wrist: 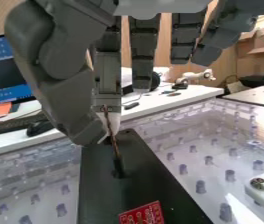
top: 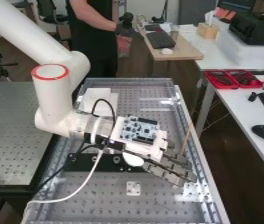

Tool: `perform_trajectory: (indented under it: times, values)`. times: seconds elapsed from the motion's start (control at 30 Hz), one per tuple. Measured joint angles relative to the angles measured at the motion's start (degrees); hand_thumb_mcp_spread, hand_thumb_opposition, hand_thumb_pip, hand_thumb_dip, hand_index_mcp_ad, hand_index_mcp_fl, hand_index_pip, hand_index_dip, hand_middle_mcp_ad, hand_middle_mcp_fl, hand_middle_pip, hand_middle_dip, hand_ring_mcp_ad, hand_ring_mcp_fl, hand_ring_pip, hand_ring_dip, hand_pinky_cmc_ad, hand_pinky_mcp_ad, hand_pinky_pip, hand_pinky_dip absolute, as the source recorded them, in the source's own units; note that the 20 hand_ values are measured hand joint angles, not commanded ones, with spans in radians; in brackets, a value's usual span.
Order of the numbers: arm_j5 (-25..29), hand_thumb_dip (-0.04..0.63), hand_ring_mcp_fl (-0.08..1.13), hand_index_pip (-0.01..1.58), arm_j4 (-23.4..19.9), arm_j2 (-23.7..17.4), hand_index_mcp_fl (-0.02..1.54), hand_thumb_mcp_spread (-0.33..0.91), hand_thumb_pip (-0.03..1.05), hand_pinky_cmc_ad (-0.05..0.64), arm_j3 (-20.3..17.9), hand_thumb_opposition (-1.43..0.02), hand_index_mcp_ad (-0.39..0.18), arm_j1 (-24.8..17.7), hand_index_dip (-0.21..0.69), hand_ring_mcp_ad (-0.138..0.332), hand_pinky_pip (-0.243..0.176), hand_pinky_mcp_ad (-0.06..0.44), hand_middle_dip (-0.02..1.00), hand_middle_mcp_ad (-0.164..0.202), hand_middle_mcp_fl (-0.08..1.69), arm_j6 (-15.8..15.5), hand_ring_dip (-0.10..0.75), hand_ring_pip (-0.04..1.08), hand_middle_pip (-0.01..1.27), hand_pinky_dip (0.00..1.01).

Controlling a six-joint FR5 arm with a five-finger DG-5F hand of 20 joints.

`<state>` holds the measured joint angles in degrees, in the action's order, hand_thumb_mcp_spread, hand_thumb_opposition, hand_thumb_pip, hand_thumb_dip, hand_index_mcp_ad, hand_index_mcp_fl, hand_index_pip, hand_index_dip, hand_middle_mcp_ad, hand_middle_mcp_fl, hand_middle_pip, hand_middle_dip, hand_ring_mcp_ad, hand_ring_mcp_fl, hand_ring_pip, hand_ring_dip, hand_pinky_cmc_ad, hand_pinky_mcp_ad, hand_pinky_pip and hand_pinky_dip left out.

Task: Grab the drill bit and place it in the clear container

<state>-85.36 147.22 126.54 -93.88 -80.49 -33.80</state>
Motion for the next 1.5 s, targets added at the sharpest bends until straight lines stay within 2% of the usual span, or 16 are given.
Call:
perform_trajectory:
  times: [0.23, 0.47, 0.8, 1.5]
  values:
    - [0.1, 0.298, 0.06, 1.43, 0.3, -0.2, 0.42, 0.48, 0.67, 0.276, -0.1, -0.89, -0.087, 0.1, 0.234, 0.175, -0.042, 0.134, 0.24, 0.051, 0.29, 0.0, 0.024, 0.09, 0.13, 0.18]
    - [0.2, 0.302, 0.05, 1.4, -0.6, -0.8, 0.34, 0.46, 0.76, 0.276, -0.8, -0.87, -0.089, 0.2, 0.236, 0.173, -0.045, 0.134, 0.24, 0.052, 0.29, 0.5, 0.024, 0.09, 0.13, 0.18]
    - [0.1, 0.302, 0.05, 1.39, -0.3, -1.0, 0.32, 0.44, 0.76, 0.276, -1.3, -0.87, -0.089, 0.2, 0.202, 0.175, -0.042, 0.134, 0.24, 0.051, 0.29, 0.5, 0.024, 0.09, 0.13, 0.18]
    - [0.3, 0.302, 0.05, 1.4, -0.6, -1.3, 0.32, 0.45, 0.76, 0.276, -1.7, -0.85, -0.089, 0.7, 0.202, 0.175, -0.042, 0.134, 0.24, 0.051, 0.29, 0.4, 0.024, 0.09, 0.13, 0.18]
